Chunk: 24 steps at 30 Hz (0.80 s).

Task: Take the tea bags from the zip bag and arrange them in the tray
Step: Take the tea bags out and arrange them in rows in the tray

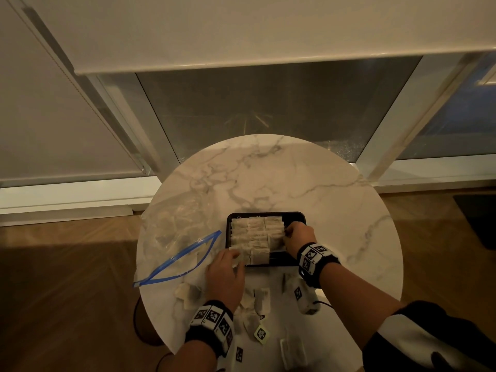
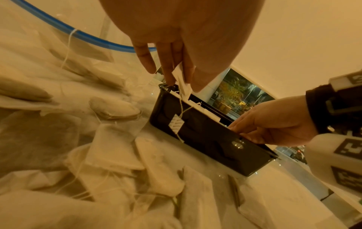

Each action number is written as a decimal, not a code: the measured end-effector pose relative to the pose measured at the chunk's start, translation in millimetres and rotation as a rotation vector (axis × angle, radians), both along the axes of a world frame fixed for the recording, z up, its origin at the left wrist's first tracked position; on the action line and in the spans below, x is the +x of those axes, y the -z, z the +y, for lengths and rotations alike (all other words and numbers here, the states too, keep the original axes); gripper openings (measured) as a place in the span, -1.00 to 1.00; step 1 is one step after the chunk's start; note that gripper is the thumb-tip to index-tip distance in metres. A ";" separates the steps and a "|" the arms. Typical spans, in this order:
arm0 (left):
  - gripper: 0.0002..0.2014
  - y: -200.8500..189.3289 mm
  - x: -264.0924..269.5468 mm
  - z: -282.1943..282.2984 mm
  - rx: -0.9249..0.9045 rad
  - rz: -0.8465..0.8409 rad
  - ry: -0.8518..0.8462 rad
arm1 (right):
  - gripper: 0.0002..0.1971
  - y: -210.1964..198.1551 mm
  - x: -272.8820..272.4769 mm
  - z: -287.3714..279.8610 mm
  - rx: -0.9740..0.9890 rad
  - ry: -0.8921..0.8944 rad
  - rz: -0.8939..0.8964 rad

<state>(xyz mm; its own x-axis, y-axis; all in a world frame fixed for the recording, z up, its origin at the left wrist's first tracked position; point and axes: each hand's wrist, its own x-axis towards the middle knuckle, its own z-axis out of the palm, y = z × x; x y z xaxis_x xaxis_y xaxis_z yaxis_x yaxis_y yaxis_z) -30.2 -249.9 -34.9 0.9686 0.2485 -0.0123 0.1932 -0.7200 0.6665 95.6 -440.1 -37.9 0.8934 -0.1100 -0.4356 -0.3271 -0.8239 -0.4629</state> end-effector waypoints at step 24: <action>-0.73 -14.8 11.8 -34.2 -0.470 0.083 -0.048 | -0.88 -30.2 -68.5 -6.0 0.653 0.089 0.020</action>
